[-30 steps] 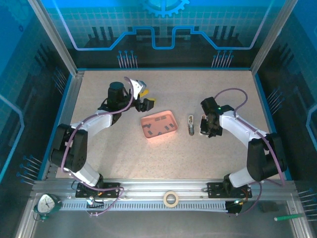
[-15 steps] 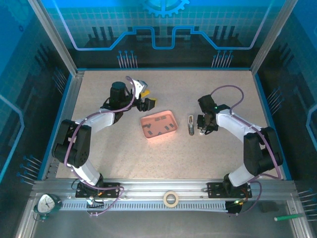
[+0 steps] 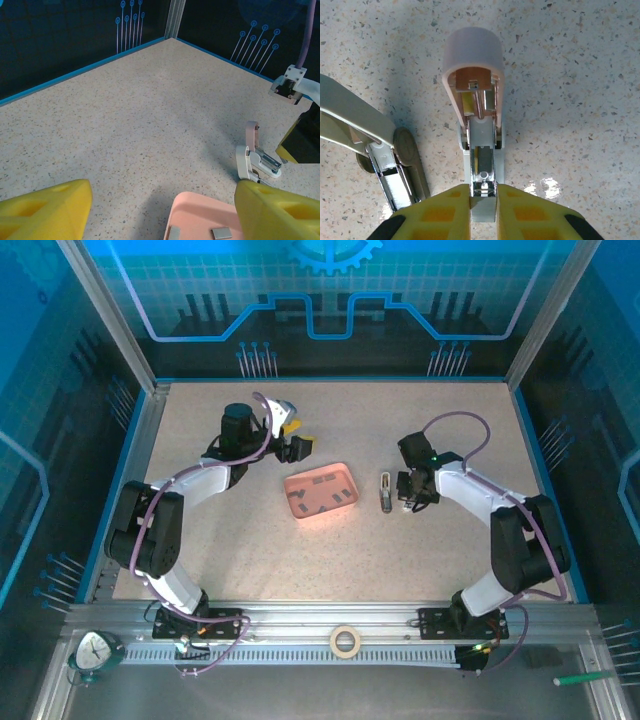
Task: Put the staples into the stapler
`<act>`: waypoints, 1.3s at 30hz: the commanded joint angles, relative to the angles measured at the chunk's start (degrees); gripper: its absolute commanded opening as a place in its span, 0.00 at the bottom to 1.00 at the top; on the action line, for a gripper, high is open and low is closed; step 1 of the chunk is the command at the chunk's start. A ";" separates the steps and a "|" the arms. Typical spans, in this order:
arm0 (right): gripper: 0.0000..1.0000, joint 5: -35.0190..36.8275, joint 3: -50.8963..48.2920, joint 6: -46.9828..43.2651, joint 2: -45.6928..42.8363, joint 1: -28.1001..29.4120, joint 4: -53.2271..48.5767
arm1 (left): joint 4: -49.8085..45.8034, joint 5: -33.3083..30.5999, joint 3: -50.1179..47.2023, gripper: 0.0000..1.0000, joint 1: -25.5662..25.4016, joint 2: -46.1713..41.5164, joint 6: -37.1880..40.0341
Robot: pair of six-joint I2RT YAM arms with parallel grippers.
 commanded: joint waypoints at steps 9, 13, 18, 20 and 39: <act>0.18 1.17 1.42 -2.28 3.87 0.61 0.75 | 0.61 0.50 1.91 0.76 0.33 0.27 0.00; 0.18 1.62 0.47 -2.09 3.43 0.62 1.71 | 0.55 0.48 2.05 0.77 0.33 0.27 -0.04; 0.18 1.38 0.14 -2.12 3.94 0.62 2.23 | 0.36 0.40 2.05 0.76 0.29 0.27 0.05; 0.18 1.64 0.29 -2.29 3.87 0.62 2.33 | 0.28 0.39 2.13 0.76 0.33 0.28 0.20; 0.17 2.01 -2.16 -2.03 2.39 0.75 3.76 | -0.08 0.39 2.27 0.76 0.33 0.45 0.29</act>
